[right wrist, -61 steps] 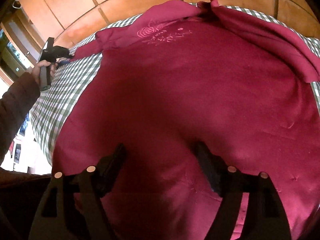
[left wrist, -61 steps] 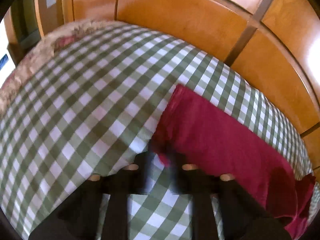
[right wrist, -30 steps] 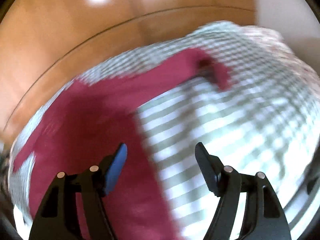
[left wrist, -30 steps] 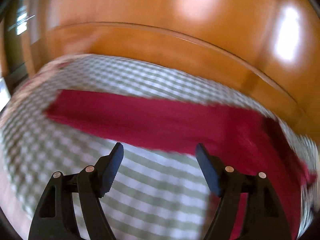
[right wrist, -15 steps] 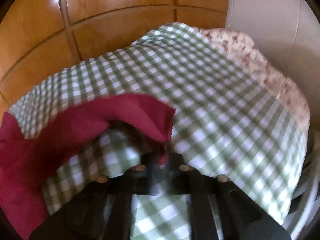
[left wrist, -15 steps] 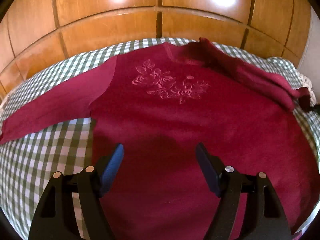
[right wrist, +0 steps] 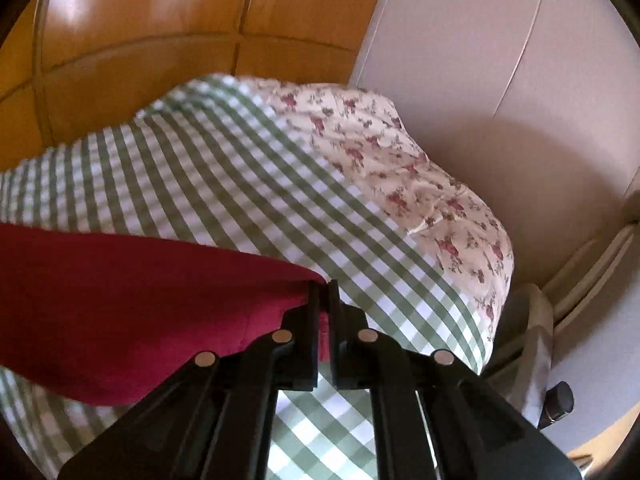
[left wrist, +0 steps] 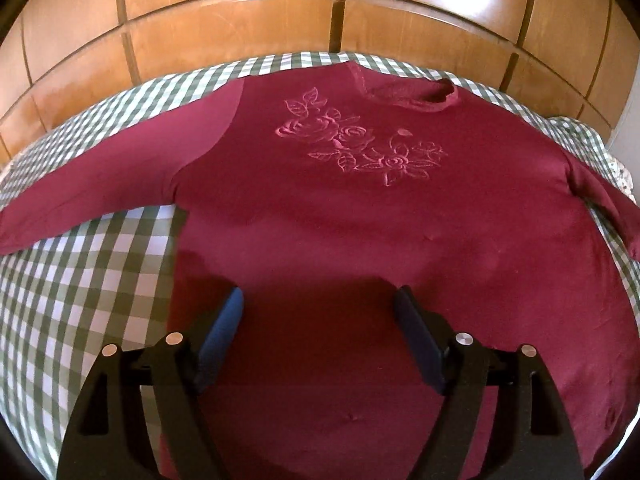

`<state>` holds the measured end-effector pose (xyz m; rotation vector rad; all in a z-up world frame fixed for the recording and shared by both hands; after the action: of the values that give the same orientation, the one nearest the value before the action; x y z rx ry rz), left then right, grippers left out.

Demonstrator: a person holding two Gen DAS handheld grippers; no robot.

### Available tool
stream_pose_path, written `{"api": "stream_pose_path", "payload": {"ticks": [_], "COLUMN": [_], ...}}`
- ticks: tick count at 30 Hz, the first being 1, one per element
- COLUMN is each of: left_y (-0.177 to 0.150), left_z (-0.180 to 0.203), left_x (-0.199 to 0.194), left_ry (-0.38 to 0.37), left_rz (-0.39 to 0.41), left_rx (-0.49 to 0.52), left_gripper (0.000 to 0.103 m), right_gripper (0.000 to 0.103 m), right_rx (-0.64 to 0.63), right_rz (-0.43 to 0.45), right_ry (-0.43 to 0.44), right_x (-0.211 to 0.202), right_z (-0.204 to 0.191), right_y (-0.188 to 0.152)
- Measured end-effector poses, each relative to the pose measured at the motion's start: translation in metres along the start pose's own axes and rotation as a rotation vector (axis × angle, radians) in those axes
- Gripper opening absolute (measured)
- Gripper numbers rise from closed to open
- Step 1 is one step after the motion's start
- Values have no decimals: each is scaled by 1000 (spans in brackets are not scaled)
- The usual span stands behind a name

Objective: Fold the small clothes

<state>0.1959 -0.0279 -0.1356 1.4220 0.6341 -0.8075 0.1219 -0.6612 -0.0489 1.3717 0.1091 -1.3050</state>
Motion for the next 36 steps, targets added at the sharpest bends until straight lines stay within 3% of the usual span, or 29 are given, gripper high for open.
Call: {"api": "stream_pose_path", "payload": {"ticks": [3, 9, 12, 13, 14, 15, 17, 19, 21, 23, 28, 31, 34, 36], "left_y": [0, 0, -1, -1, -3, -5, -10, -15, -25, -36, -74, -102, -115, -120], "left_z": [-1, 1, 0, -1, -3, -5, -17, -30, -47, -63, -84, -83, -77, -74], "left_x": [0, 1, -2, -5, -11, -17, -33, -48, -63, -76, -94, -102, -110, -111], "left_ry": [2, 12, 0, -5, -8, -5, -2, 6, 8, 4, -57, -130, -184, -202], "left_rz": [-2, -9, -20, -23, -23, -20, -7, 7, 7, -4, -80, -122, -123, -123], "left_rx": [-3, 5, 0, -3, -8, -16, -37, -63, -98, -125, -134, -129, -117, -110], "left_gripper": [78, 79, 79, 79, 79, 79, 79, 79, 79, 79, 77, 68, 60, 41], "right_gripper": [3, 3, 4, 7, 20, 49, 66, 66, 65, 66, 60, 53, 44, 34], "right_rx": [4, 56, 61, 61, 64, 72, 75, 44, 9, -54, -193, -259, -297, -298], "right_rz": [34, 166, 60, 9, -8, -11, 12, 5, -11, -49, -188, -264, -313, -322], "right_ry": [-19, -54, -58, -45, -35, -14, 38, 123, 264, 465, 791, 862, 878, 886], "right_x": [0, -15, 14, 26, 30, 31, 21, 5, -19, -54, -128, -159, -176, -187], "right_z": [-1, -5, -18, -24, -28, -32, -40, -52, -70, -93, -132, -142, -146, -148], "right_y": [20, 100, 107, 101, 95, 86, 71, 54, 32, -1, -91, -148, -189, -204]}}
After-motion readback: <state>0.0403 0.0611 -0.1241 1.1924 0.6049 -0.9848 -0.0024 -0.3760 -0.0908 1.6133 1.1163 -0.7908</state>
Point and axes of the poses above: each gripper's, at about its wrist camera, not at the fingertips, and x roughly the way its jaws point, z to its right, y to its top, the point moved 6 cm from there along x, roughly the way its jaws point, and after that the axes turned 1 degree about -x, right-handed, at the moved point
